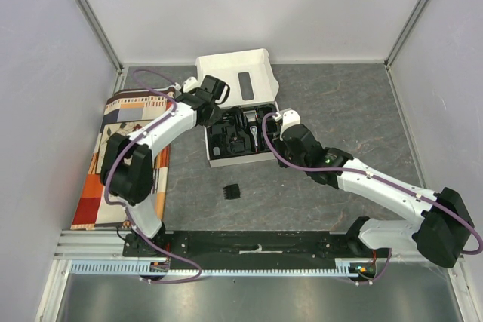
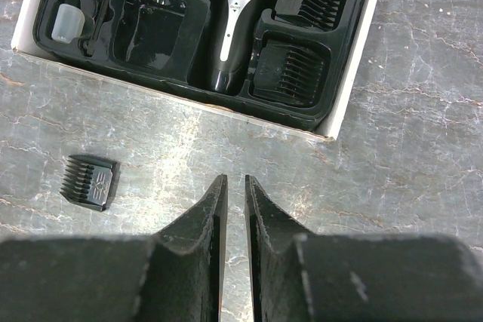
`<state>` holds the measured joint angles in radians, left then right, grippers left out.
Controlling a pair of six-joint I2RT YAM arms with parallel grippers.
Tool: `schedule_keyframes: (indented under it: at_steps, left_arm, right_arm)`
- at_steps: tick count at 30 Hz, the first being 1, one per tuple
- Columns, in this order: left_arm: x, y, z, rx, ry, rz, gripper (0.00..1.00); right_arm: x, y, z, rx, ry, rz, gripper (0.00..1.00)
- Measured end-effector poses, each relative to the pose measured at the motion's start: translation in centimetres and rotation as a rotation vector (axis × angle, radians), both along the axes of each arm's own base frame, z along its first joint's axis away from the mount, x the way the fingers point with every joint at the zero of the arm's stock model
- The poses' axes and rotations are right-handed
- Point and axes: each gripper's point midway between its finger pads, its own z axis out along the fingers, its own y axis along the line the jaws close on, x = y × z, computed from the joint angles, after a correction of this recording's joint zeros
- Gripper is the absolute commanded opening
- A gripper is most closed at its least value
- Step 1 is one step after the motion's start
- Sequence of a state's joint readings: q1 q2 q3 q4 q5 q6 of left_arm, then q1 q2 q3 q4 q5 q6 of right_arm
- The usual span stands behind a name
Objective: Sort the hair-cutting tools
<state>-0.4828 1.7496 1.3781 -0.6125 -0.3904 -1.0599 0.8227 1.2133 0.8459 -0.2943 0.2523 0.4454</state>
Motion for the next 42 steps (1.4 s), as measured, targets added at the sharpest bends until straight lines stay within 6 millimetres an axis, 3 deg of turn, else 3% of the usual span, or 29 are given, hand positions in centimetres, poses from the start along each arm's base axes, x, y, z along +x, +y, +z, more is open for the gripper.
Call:
schedule_keyframes:
  at_steps: [6,18,21,25,27,34,42]
  left_arm:
    - [0.4,0.6,-2.6,0.002,0.051,0.054,0.02]
    - [-0.1,1.6,-4.5,-0.008,0.089,0.119,0.02]
    - [-0.1,1.6,-4.6,-0.012,0.090,0.125,0.09]
    - [-0.1,1.7,-4.8,-0.016,0.092,0.134,0.28]
    - [-0.2,1.8,-4.9,-0.016,0.093,0.137,0.31]
    - [-0.7,2.2,-3.5,-0.034,0.064,0.141,0.38]
    - [-1.6,2.7,0.6,-0.077,-0.023,0.130,0.38]
  right_arm:
    - [0.0,0.0,0.1,0.001,-0.001,0.000,0.21]
    - [-0.1,-0.1,-0.1,-0.006,0.002,0.002,0.22]
    - [-0.2,-0.2,-0.2,-0.008,0.004,0.002,0.22]
    - [-0.2,-0.2,-0.3,-0.009,0.005,0.002,0.22]
    - [-0.3,-0.3,-0.5,-0.013,0.010,0.002,0.23]
    - [-0.5,-0.3,-0.9,-0.014,0.020,0.009,0.25]
    - [-0.9,0.2,-1.2,-0.011,0.037,0.034,0.25]
